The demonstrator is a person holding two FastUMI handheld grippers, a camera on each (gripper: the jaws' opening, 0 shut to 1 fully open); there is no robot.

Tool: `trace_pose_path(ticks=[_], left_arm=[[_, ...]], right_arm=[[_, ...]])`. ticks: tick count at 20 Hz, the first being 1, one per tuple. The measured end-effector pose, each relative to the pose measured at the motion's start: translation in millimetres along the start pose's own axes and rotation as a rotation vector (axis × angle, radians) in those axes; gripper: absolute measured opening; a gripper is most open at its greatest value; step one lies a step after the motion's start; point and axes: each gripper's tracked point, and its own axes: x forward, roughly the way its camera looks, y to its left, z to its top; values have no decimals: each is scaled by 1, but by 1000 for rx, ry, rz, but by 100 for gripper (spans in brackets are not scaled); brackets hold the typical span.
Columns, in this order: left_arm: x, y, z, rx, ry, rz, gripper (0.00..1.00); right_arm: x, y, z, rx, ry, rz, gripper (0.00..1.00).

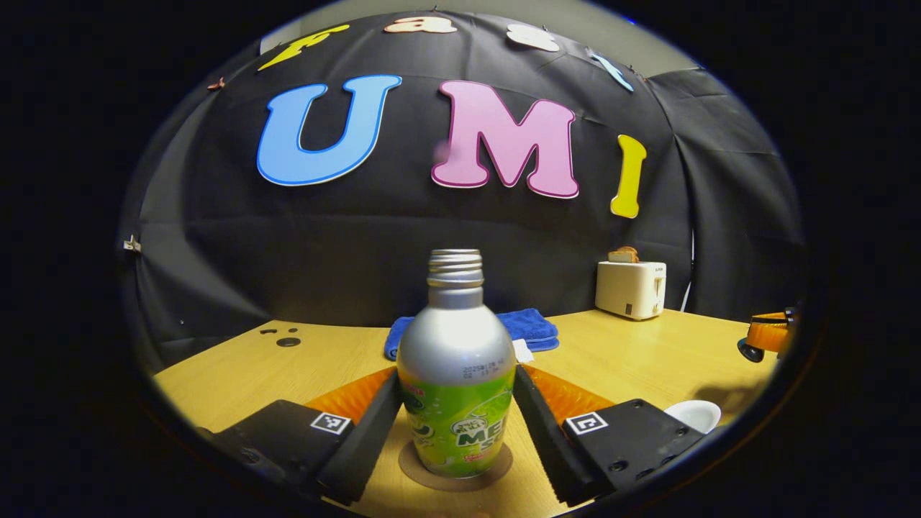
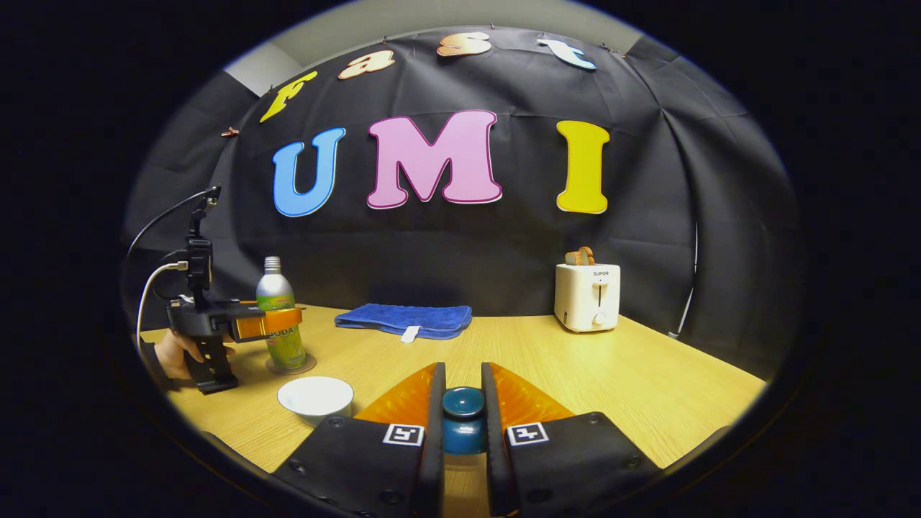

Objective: Open the teacup lid with one hand, grasp the water bottle and pour water into the teacup with the other hand; after pouring, place the water bottle on the coaster and then close the teacup lid.

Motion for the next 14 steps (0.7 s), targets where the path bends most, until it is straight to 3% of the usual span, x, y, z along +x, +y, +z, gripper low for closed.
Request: trace_pose_path(ticks=[6, 14], left_arm=[[-44, -5, -7, 42, 60, -26, 94], [-105, 17, -17, 53, 22, 59, 94]], right_arm=[[0, 0, 0, 0, 0, 0, 27], [0, 0, 0, 0, 0, 0, 27]])
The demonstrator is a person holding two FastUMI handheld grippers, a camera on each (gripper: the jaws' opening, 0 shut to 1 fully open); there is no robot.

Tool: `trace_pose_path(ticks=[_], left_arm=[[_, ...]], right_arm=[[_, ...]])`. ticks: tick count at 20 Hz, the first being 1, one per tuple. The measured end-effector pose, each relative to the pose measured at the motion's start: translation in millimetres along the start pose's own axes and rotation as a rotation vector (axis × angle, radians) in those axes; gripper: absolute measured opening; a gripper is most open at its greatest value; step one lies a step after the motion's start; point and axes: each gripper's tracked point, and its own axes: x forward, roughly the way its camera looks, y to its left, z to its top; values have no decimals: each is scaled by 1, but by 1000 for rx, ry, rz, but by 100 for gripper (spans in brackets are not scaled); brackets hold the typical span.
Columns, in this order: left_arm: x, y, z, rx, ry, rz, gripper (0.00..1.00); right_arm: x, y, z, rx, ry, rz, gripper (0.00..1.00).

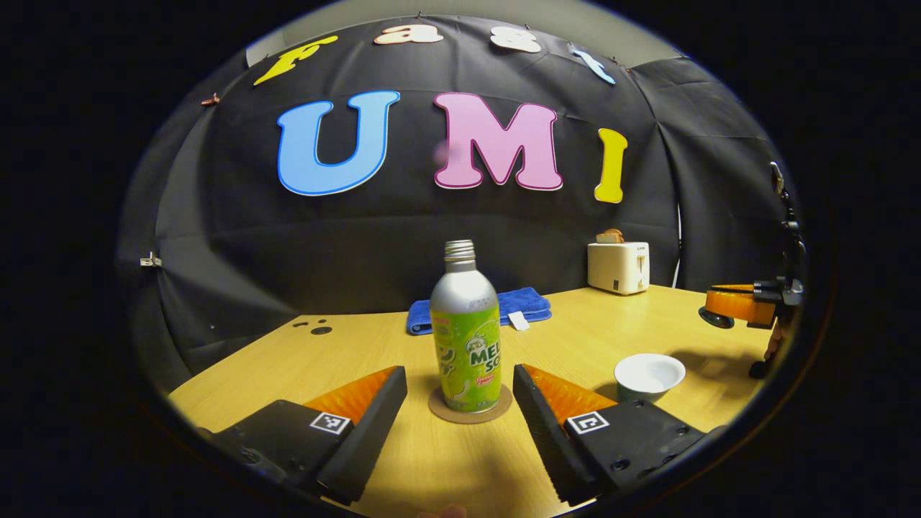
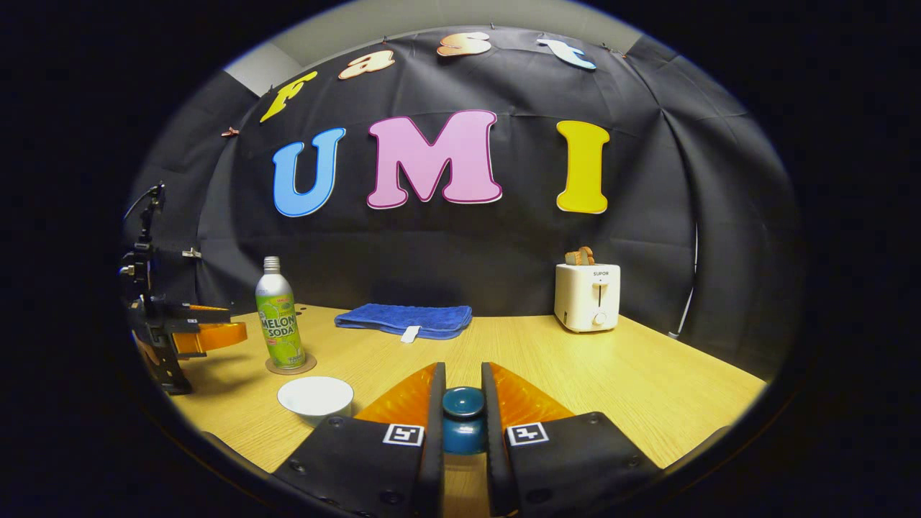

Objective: Open the teacup lid with one hand, grasp the water bottle and pour water into the teacup with the other hand; after pouring, place the water bottle on the coaster and then close the teacup lid.

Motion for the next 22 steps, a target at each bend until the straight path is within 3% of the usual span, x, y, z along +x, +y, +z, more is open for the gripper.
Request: trace_pose_path(ticks=[10, 22], left_arm=[[-18, 33, 1, -61, -52, 68, 95], [-18, 35, 2, -61, -50, 67, 95]], right_arm=[[-7, 4, 0, -1, -1, -22, 27], [9, 113, -1, -6, 22, 178, 27]])
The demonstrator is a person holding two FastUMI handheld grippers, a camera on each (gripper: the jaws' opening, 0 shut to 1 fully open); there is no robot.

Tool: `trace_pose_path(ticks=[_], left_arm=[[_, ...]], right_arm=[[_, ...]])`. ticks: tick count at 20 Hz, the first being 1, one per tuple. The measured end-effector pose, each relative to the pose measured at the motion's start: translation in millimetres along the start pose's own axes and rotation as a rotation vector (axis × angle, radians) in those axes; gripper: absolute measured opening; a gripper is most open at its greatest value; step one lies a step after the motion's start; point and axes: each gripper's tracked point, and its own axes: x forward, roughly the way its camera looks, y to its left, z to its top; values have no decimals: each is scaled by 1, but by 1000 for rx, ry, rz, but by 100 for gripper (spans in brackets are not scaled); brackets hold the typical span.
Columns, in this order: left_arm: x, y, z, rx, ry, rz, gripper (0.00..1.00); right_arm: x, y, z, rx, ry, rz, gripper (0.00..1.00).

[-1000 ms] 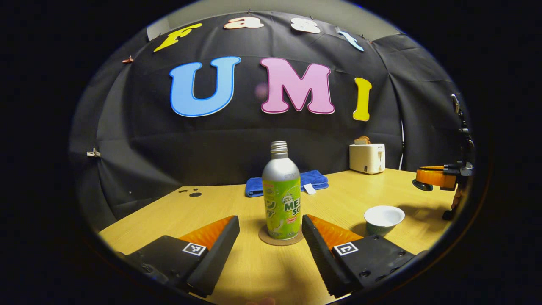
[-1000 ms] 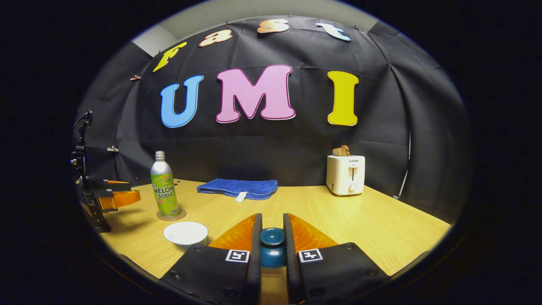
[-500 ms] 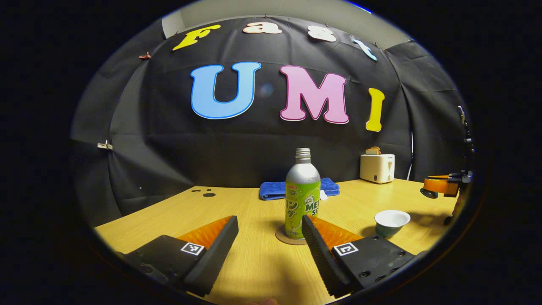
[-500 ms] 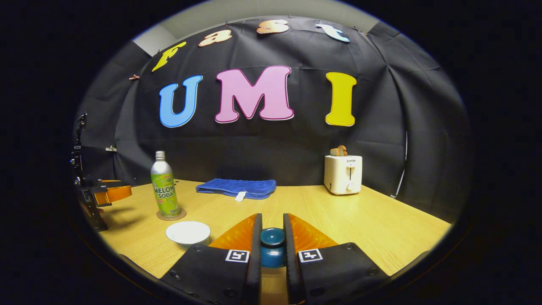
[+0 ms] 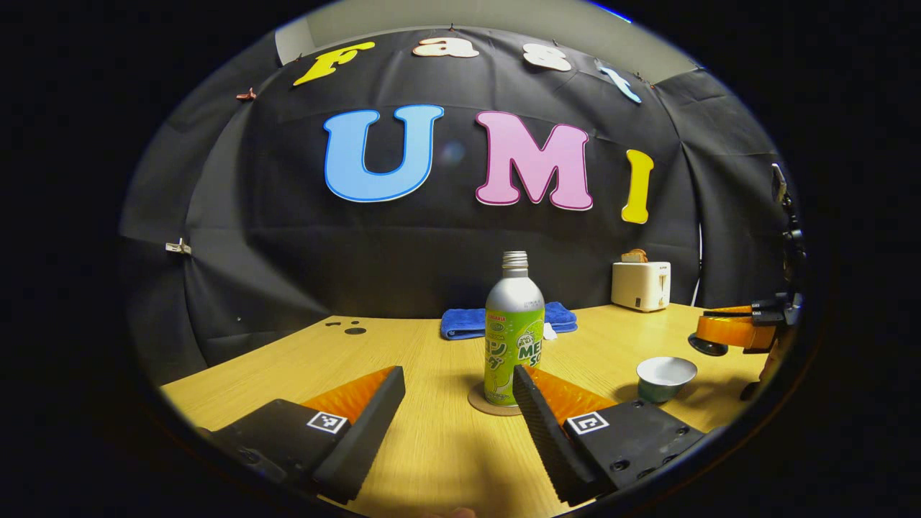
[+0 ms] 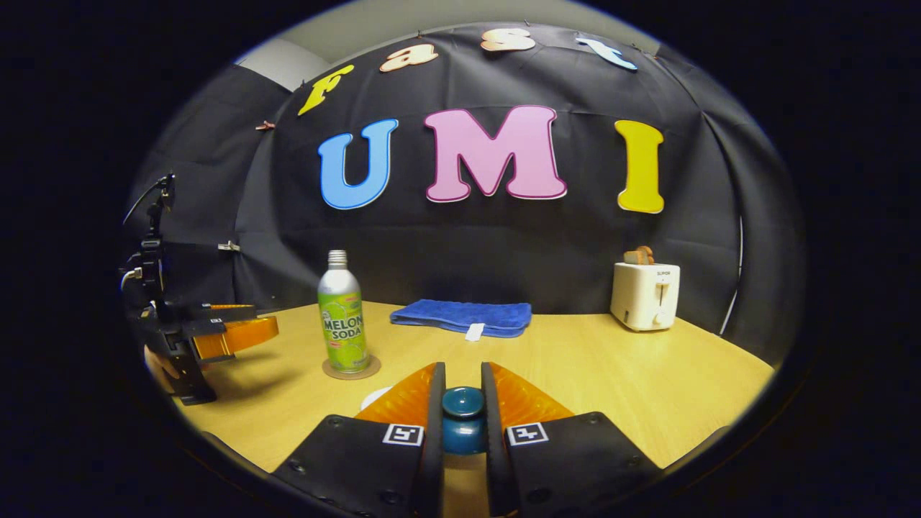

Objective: Open the teacup lid with one hand, grasp the water bottle and pour water into the teacup with the other hand; after pouring, place the water bottle on the coaster and then close the teacup lid.

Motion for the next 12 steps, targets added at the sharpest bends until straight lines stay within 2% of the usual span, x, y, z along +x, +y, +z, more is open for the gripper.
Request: trace_pose_path(ticks=[5, 8, 12], left_arm=[[-1, 0, 0, 0, 0, 0, 95], [0, -1, -1, 1, 0, -3, 95], [0, -1, 0, 0, 0, -3, 95]], right_arm=[[19, 20, -22, -8, 96, 35, 27], [27, 29, -24, -5, 111, 52, 27], [37, 32, -35, -19, 180, 48, 28]])
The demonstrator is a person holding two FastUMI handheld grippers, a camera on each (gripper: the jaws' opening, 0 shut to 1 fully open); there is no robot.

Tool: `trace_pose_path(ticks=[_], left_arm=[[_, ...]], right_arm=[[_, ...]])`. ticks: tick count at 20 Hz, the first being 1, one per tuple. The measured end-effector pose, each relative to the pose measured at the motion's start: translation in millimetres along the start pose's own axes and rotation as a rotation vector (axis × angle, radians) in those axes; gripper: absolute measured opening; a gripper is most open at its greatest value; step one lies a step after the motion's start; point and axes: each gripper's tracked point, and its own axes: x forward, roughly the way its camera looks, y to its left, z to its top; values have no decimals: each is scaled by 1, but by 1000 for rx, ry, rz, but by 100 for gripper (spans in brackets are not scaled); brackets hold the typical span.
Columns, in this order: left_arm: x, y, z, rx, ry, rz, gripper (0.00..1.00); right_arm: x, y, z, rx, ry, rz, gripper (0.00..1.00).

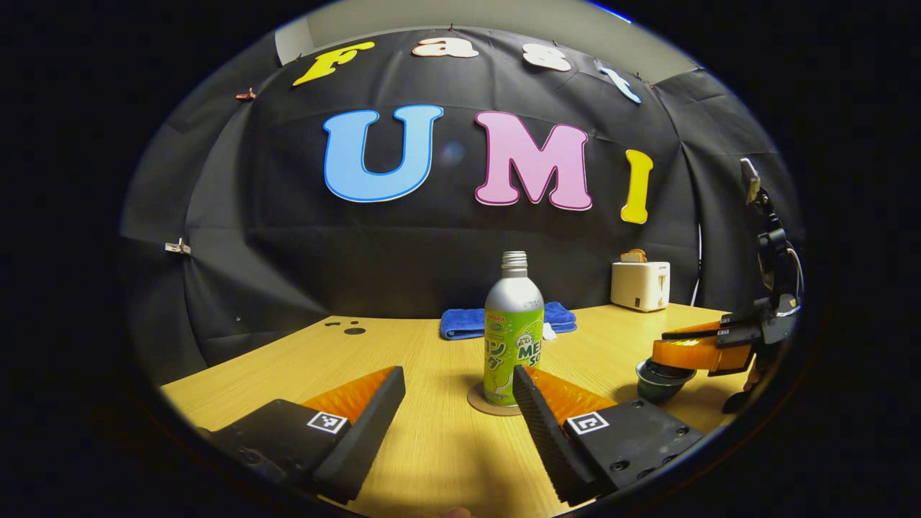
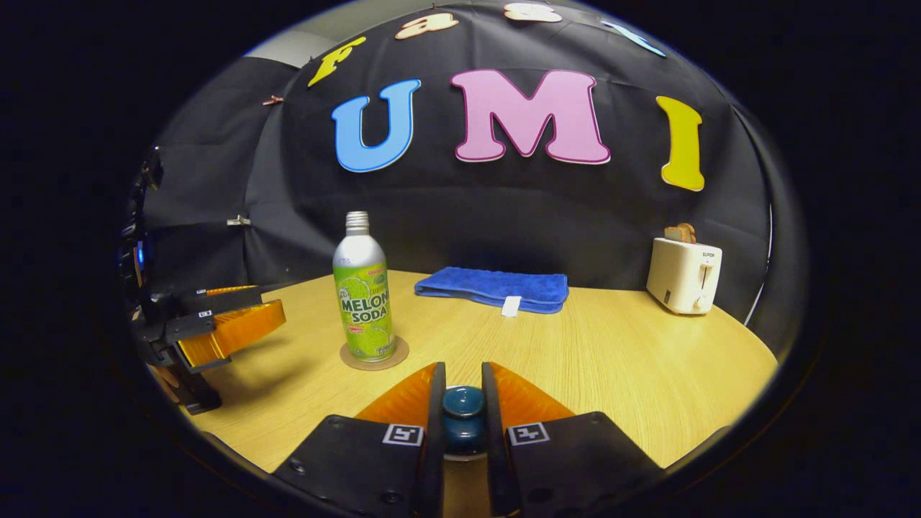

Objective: Open the teacup lid with one hand, grasp the water bottle and pour water into the teacup with the other hand; after pouring, place the water bottle on the coaster and then close the teacup lid.

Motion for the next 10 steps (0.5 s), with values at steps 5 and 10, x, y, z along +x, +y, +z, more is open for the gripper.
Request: trace_pose_path(ticks=[5, 10], left_arm=[[-1, 1, 1, 0, 0, -1, 95], [-1, 1, 0, 0, 0, -1, 95]], right_arm=[[2, 4, -2, -18, 25, 6, 29], [-4, 1, 2, -12, -8, -20, 30]])
